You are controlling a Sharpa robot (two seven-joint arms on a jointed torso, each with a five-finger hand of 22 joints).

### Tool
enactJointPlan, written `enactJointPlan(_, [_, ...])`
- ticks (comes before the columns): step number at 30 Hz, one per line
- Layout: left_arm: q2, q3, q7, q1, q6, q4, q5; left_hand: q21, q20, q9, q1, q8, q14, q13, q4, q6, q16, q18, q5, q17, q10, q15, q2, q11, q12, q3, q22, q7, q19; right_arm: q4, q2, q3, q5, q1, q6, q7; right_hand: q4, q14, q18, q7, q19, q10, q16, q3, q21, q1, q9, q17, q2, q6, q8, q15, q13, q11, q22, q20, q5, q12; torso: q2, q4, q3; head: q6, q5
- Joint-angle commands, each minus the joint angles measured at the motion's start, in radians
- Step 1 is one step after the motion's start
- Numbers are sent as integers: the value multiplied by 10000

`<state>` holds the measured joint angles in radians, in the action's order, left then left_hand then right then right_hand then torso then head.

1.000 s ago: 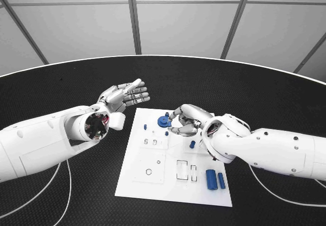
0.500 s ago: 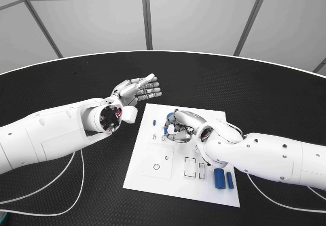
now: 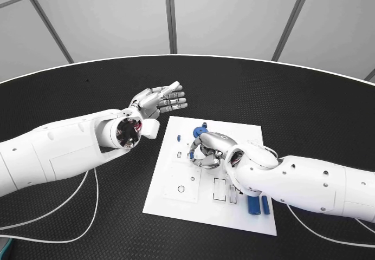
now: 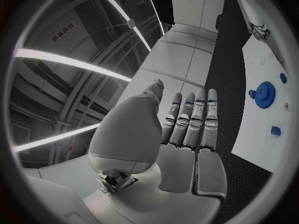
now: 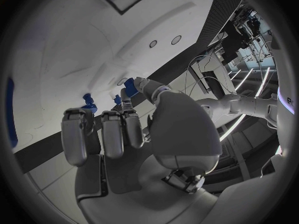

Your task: Assemble the parts on the task board

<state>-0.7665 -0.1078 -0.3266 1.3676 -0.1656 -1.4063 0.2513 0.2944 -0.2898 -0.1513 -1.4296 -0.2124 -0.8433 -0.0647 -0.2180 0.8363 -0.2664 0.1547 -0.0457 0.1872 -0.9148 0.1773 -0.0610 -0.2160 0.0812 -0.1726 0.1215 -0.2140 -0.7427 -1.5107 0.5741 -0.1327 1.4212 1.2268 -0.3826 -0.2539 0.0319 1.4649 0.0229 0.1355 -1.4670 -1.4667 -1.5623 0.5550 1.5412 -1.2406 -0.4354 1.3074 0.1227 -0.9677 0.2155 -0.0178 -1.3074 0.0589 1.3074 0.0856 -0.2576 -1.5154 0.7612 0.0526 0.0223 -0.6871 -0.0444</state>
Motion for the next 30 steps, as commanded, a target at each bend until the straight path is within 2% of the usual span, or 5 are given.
enactJointPlan(1, [0,0,7,0,8,3,0,-58,0,15,24,62,26,1,13,-45,34,122,-43,6,-65,11,45,13,-57,17,-12,-484,28,16,5,0,23,-6,28,-26,-1,1043,-114,6,-842,-552,-59,66,-29,14,-14,2560,-45,13,27,-30,-2086,-67,2219,-42,-29,15,10,-10,-7,-18,16])
enactJointPlan(8, [9,0,22,0,28,22,1,-58,0,15,24,62,26,1,13,-45,34,122,-43,6,-65,11,45,13,-57,17,-12,-484,28,76,4,0,44,-13,-22,-102,1,1039,-111,6,-839,-551,-53,63,-36,29,-17,2543,-39,19,31,-28,-2086,-65,2211,-41,-41,15,17,-22,-4,5,65])
enactJointPlan(13, [-1,0,27,1,27,19,1,-58,0,15,24,62,26,1,13,-45,34,122,-43,6,-65,11,45,13,-57,17,-12,-484,28,168,-48,1,47,-14,-90,-112,-1,1039,-113,5,-842,-552,-54,64,-31,31,-19,2544,-38,19,33,-27,-2087,-66,2217,-40,-51,14,22,5,0,-14,108])
enactJointPlan(22, [-25,0,32,2,23,-6,1,-58,0,15,24,62,26,1,13,-45,34,122,-43,6,-65,11,45,13,-57,17,-12,-484,28,333,-147,1,49,-16,-131,-125,-1,1039,-113,5,-842,-552,-54,64,-31,31,-19,2544,-38,19,33,-27,-2087,-66,2217,-40,-51,14,14,7,3,-18,91])
enactJointPlan(30, [-32,0,40,2,34,-20,1,-58,0,15,24,62,26,1,13,-45,34,122,-43,6,-65,11,45,13,-57,17,-12,-484,28,444,-195,1,50,-30,183,-167,-60,1040,-110,3,-837,-546,-54,64,-40,20,-31,2546,15,40,47,-26,-2083,-68,2206,-37,-62,19,10,-2,-3,-29,51])
